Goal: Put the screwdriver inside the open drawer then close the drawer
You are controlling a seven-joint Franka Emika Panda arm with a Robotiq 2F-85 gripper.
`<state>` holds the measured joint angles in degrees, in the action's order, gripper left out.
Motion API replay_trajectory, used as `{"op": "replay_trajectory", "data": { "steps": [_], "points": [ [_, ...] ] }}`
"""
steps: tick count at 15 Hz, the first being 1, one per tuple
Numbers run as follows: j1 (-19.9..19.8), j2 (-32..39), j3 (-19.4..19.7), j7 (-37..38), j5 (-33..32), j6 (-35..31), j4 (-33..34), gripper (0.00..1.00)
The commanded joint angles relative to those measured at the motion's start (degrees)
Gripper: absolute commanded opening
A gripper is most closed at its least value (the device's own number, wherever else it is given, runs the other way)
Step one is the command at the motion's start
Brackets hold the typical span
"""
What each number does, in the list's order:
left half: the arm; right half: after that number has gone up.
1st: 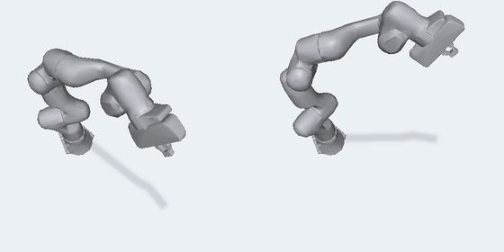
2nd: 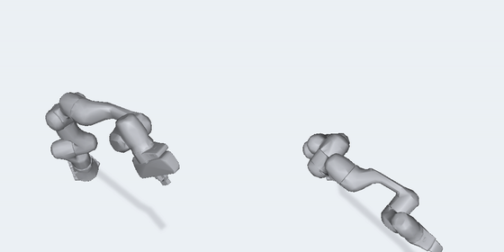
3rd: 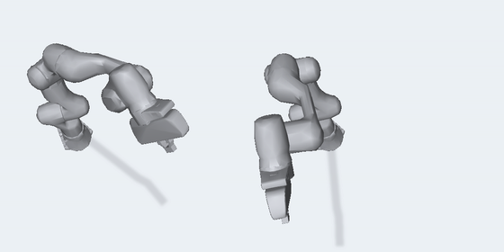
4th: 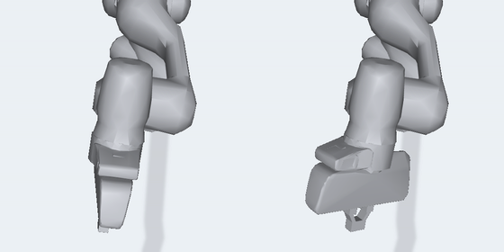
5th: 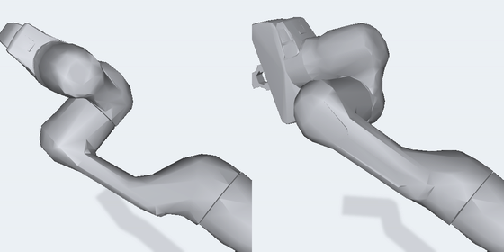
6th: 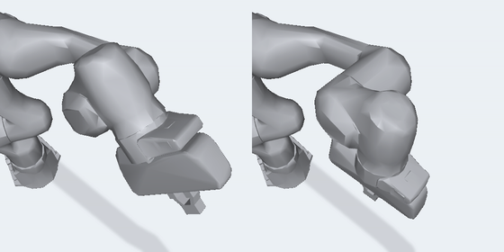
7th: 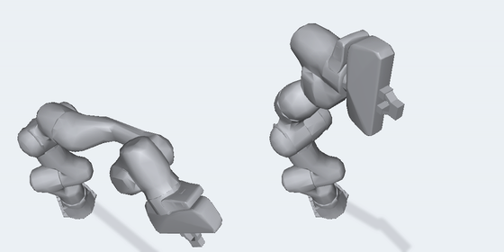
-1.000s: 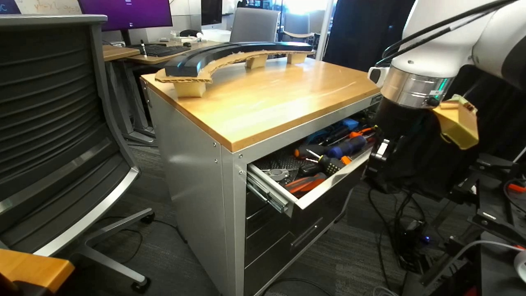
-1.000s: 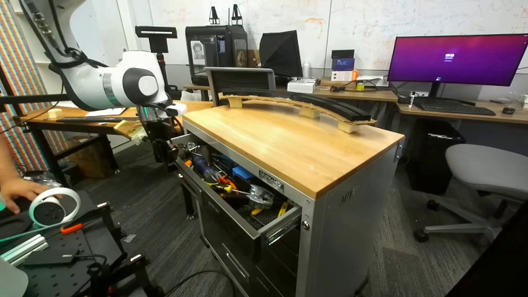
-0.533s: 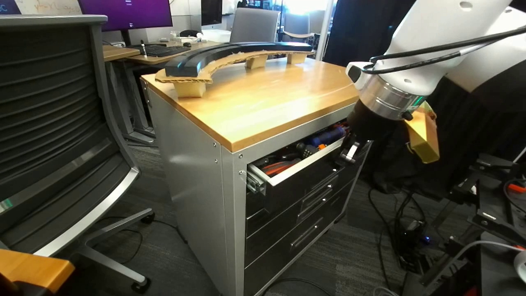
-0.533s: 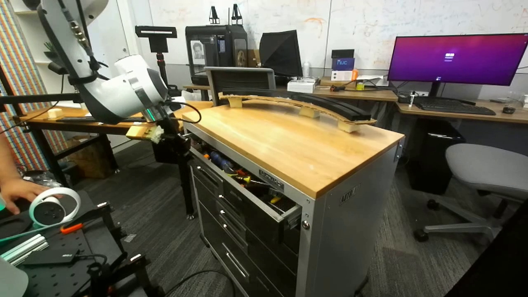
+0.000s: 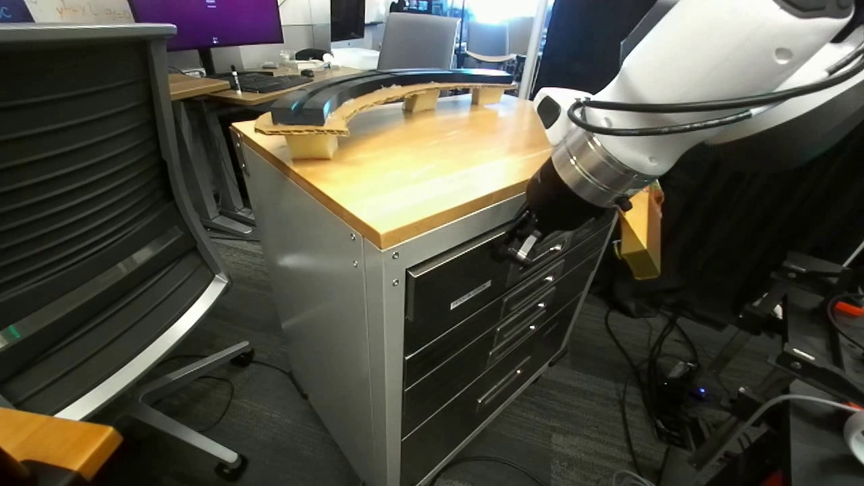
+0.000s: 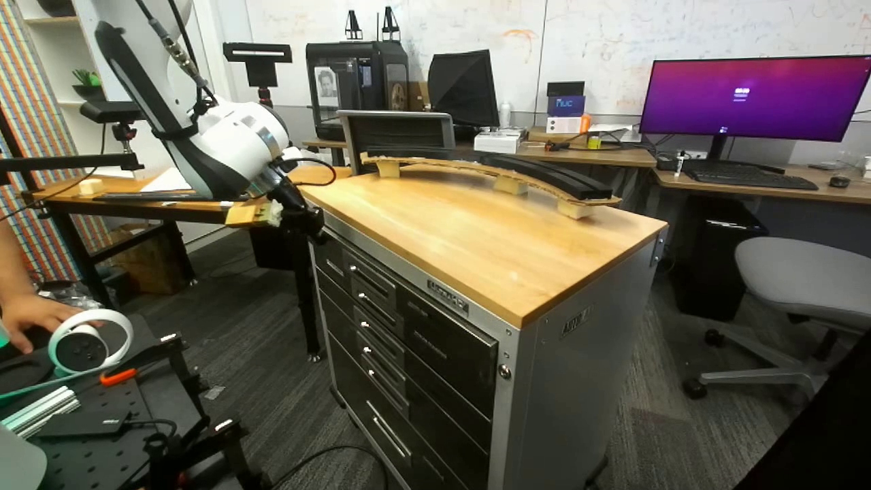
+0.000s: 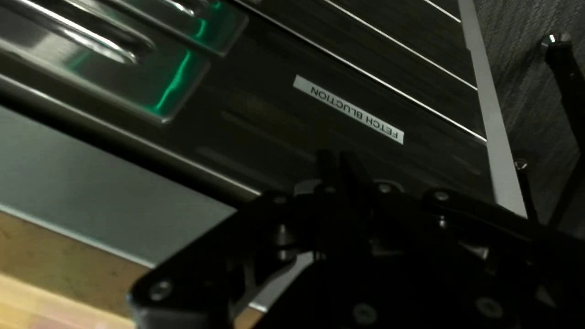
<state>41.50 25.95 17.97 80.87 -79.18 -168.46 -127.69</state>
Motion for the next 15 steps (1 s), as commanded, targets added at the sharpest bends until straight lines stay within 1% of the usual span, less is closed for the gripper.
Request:
{"op": "replay_trajectory", "data": {
  "steps": [1,2,3,4,5,6,7,8,9,10,11,12,14,15],
  "points": [
    [2.69,2.02,1.78,10.94,-11.04,-1.31,6.11,0.1],
    [2.77,1.95,1.44,13.68,-13.7,-1.0,6.67,0.1],
    [2.61,1.33,1.05,15.49,-15.58,-0.79,6.57,0.12],
    [2.38,0.87,0.72,15.9,-16.16,-0.38,5.99,0.13],
    [1.38,-0.28,0.36,11.87,-12.5,-1.09,3.65,0.37],
    [0.7,-1.69,0.34,7.83,-8.77,-1.37,1.28,0.37],
    [-0.24,-3.55,0.31,3.16,-4.31,-1.91,-1.36,0.43],
    [-9.94,-6.37,-9.19,-1.58,-1.85,1.91,-4.8,0.5],
    [-5.32,-7.06,-3.06,-5.23,3.25,-0.59,-8.56,0.59],
    [-9.71,-8.64,-6.64,-9.26,6.22,0.32,-11.22,0.66],
    [-13.05,-9.37,-9.15,-13.47,10.08,1.33,-13.21,0.73],
    [-16.91,-10.26,-12.3,-17.66,14.17,1.36,-15.54,0.81],
    [-26.05,-11.45,-21.43,-26.23,24.0,3.43,-19.15,0.96],
    [-30.56,-11.85,-25.77,-30.61,28.6,4.28,-20.5,0.99]
  ]
}}
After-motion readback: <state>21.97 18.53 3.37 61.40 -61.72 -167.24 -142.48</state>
